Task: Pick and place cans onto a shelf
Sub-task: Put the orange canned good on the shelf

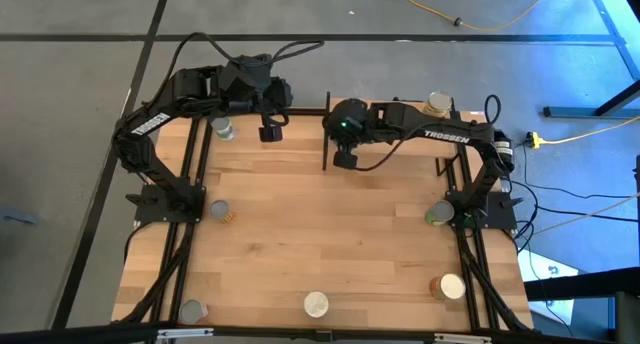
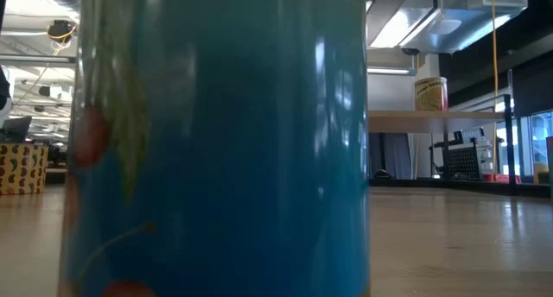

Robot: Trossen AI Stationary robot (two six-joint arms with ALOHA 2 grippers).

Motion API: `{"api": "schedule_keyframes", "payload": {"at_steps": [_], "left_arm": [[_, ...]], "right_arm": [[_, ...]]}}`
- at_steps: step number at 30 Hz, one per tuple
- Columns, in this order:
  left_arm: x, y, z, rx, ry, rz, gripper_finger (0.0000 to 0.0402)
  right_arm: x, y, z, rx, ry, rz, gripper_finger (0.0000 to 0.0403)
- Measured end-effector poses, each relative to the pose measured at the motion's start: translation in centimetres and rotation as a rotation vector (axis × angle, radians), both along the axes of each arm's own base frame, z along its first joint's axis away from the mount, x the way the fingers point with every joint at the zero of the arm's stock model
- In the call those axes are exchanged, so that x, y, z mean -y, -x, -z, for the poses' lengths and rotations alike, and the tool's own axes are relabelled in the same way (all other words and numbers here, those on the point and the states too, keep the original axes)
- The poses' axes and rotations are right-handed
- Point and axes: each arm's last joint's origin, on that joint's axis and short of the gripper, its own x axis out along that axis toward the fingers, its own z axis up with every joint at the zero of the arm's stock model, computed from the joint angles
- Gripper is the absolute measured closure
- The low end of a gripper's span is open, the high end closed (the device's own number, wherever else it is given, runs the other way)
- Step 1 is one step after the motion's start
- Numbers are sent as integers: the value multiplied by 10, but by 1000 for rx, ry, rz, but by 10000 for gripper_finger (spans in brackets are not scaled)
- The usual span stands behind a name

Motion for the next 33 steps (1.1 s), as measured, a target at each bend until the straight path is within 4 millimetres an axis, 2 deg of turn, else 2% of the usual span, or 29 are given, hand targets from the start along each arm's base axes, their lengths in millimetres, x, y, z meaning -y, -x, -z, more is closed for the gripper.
{"api": "schedule_keyframes", "payload": {"at_steps": [11,17,20,23,27,33], "left_arm": [[3,-1,0,7,32,50,401],[5,-2,0,6,30,53,401],[5,-2,0,6,30,53,401],[5,-2,1,5,29,54,401],[5,-2,1,5,28,54,401],[5,-2,1,4,28,54,402]], "right_arm": [[3,6,2,-45,74,134,402],[-2,-3,-1,45,-72,-50,402],[-1,-10,-5,114,-48,-65,402],[5,-9,-5,109,12,-4,402],[15,-7,-4,107,11,23,402],[31,-11,12,51,-5,62,402]]}}
